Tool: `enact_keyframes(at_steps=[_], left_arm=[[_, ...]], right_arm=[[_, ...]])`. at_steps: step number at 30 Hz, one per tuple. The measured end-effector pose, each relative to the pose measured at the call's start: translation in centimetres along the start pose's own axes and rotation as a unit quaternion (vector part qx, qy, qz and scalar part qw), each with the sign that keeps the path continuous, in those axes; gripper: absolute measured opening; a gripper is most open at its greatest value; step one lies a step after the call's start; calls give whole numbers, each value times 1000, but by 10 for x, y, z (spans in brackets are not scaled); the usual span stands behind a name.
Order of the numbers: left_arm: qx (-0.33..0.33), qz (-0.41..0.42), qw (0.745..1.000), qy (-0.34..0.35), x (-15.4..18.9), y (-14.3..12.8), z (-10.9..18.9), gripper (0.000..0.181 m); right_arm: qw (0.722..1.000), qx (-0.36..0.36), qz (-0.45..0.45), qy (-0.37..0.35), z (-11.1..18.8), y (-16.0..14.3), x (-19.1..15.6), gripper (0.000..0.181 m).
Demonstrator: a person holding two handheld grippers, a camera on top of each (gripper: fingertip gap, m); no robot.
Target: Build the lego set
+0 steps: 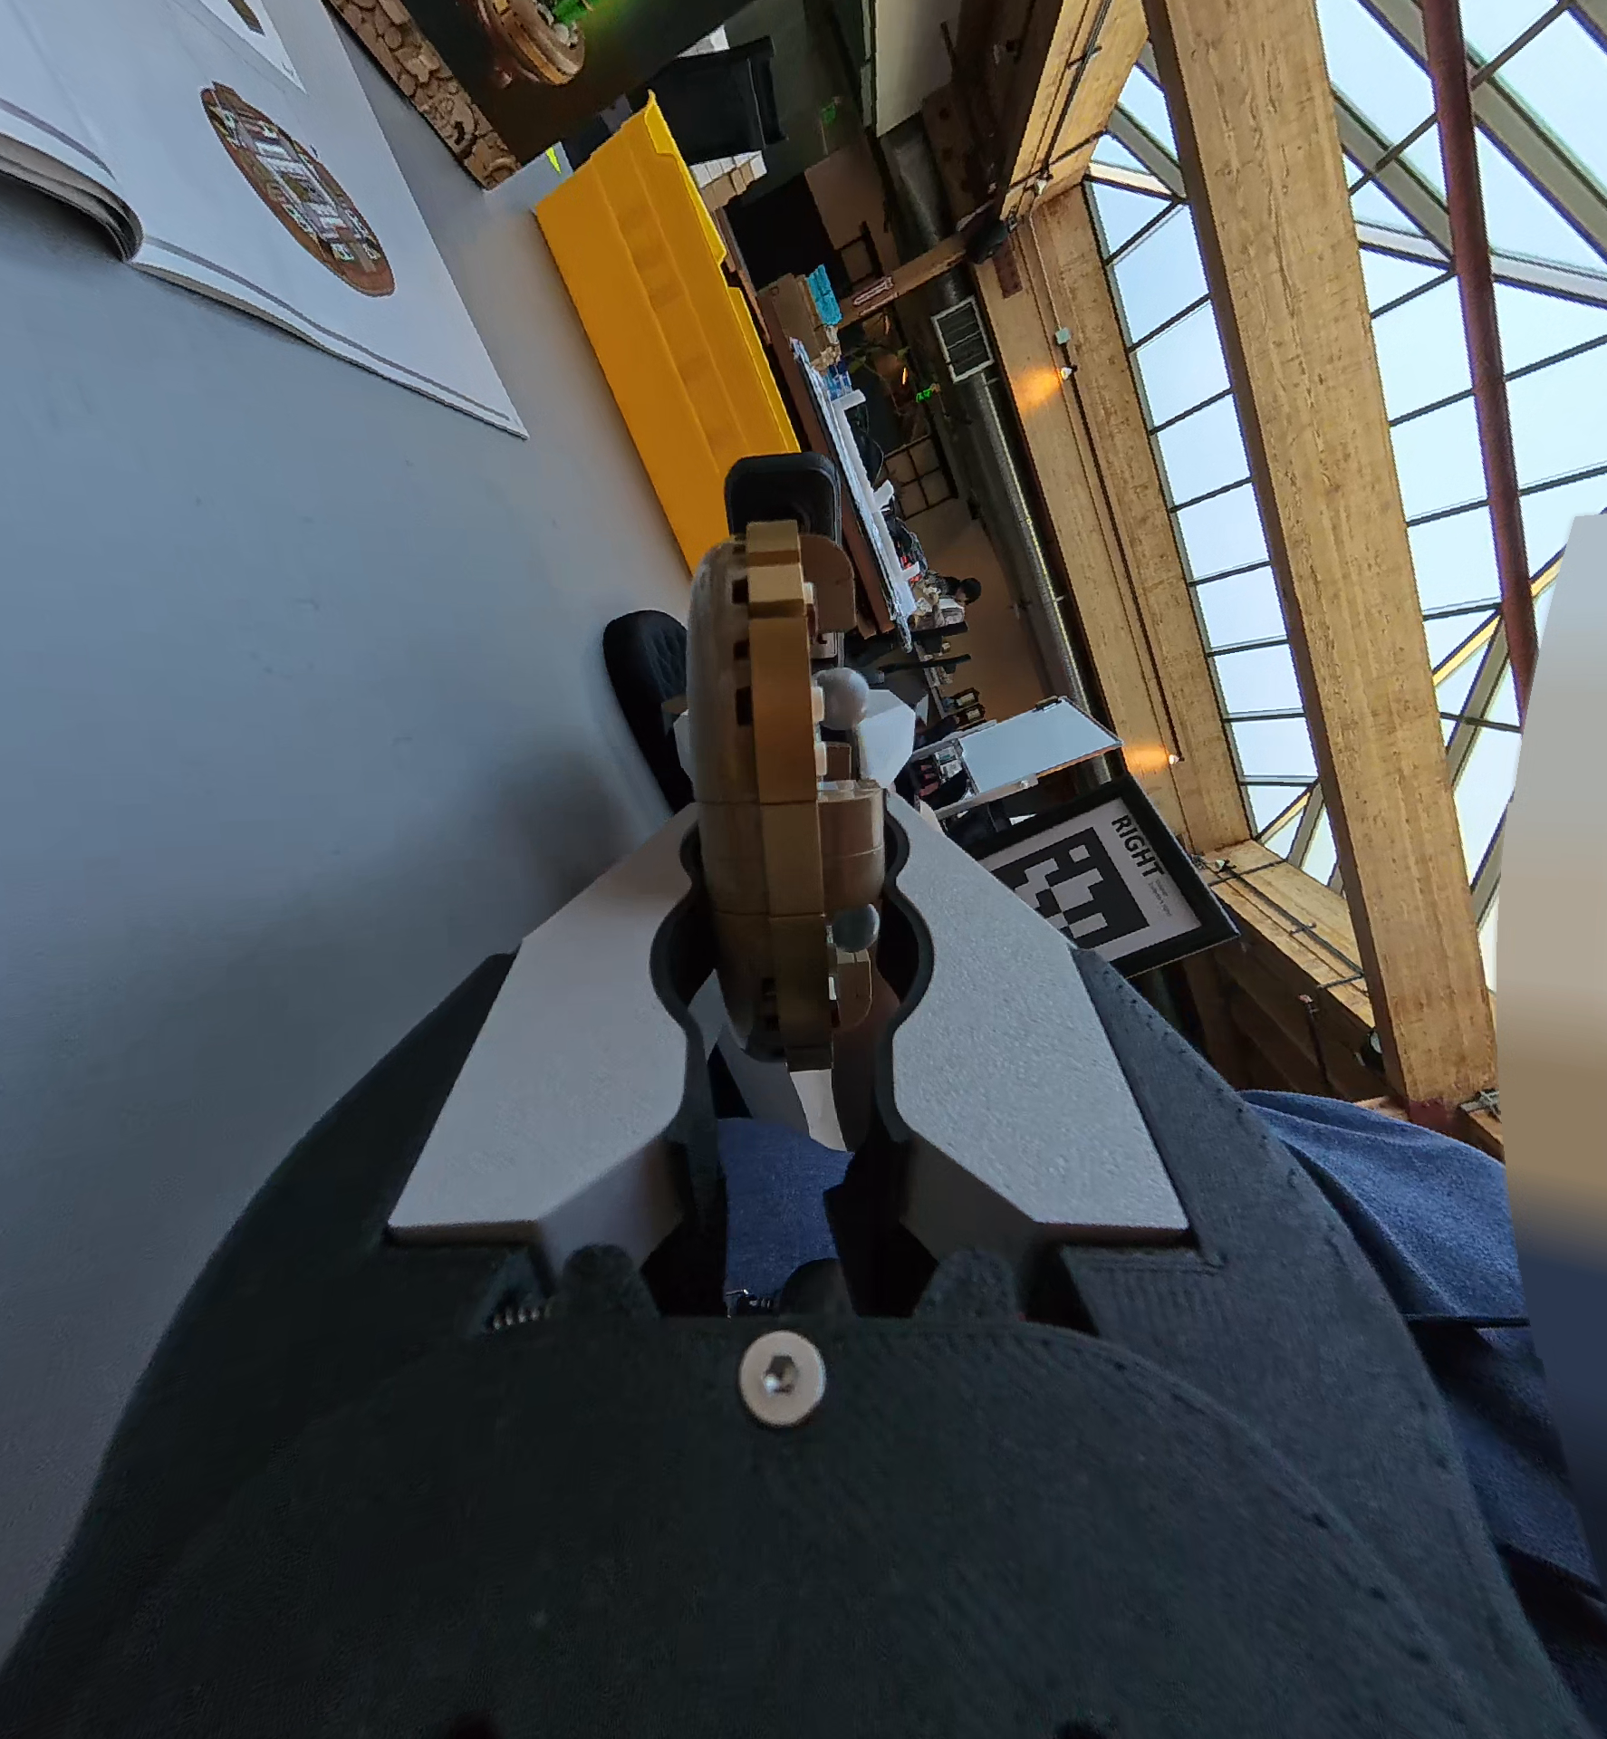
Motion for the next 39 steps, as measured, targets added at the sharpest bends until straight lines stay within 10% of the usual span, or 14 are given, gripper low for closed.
enact_keyframes(at_steps=[39], left_arm=[[1,-153,986,-57,29,-4,5,29]], right_arm=[[983,7,184,10,-3,-6,-36,27]])
Point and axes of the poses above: each gripper's, where its closed fingertips meet, z back along the fingers, y out of its top, x = y × z across the jaws, the point moved 7 cm from there along z, back along the fingers, and after that the axes turned 1 degree about -y, right-handed, at the moved point
